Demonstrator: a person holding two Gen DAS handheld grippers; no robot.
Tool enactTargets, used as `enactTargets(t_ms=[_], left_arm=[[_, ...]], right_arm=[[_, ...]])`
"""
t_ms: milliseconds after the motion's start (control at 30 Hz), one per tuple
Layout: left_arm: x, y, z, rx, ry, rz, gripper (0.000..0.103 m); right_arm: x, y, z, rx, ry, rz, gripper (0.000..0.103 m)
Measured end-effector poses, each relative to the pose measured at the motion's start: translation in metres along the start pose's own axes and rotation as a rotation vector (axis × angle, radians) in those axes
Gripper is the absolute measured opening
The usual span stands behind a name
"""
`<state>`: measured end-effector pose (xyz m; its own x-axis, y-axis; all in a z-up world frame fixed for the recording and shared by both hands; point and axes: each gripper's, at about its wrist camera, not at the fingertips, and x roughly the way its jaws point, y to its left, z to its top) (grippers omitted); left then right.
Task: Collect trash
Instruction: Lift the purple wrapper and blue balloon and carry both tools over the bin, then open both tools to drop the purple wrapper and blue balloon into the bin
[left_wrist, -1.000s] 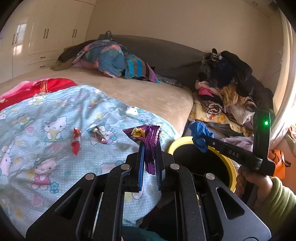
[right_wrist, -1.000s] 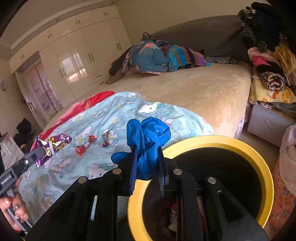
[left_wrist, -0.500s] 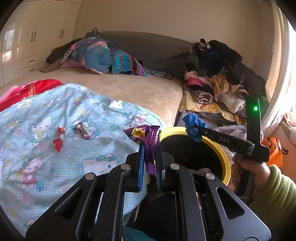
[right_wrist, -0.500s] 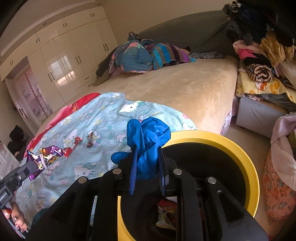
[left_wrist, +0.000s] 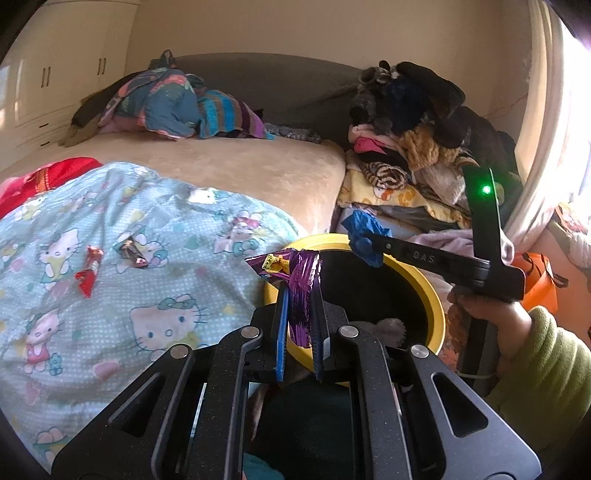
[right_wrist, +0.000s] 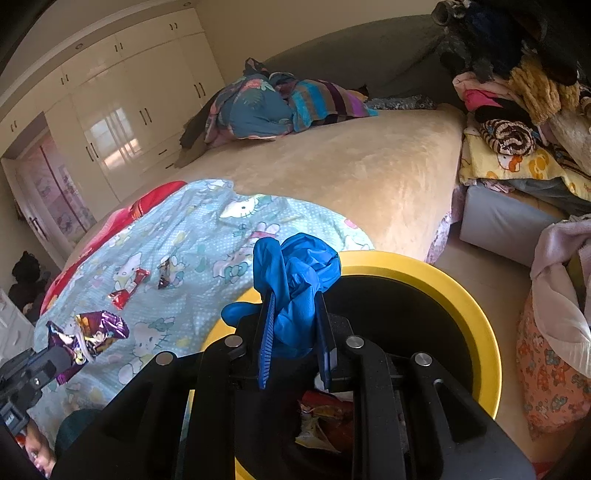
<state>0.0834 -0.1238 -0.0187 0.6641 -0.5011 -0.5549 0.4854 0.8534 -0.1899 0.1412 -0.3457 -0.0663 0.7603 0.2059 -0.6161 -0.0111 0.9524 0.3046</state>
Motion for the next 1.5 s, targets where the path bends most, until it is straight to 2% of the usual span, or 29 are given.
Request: enactTargets(t_ms=[533, 1333, 1400, 1500], left_arm=[[0.026, -0.027, -0.007, 0.048, 0.057, -0.045, 0.007], [0.085, -0.052, -0.015, 0.072, 0.182, -0.087, 0.007], [0.090, -0.052, -0.016, 0.070, 0.196, -0.087, 0.007], [0.098, -0.050, -0.015, 0.059, 0.206, -0.089, 0.009]], right_arm=[[-0.004, -0.032, 0.000, 0.044, 0.007, -0.046, 0.020], [0.009, -0.066, -0.012, 0.127, 0.069, -0.057, 0.022], [0.010, -0.068, -0.013, 0.135, 0.074, -0.059, 0.025], [0.011, -0.070, -0.013, 0.143, 0.077, -0.061, 0.034]])
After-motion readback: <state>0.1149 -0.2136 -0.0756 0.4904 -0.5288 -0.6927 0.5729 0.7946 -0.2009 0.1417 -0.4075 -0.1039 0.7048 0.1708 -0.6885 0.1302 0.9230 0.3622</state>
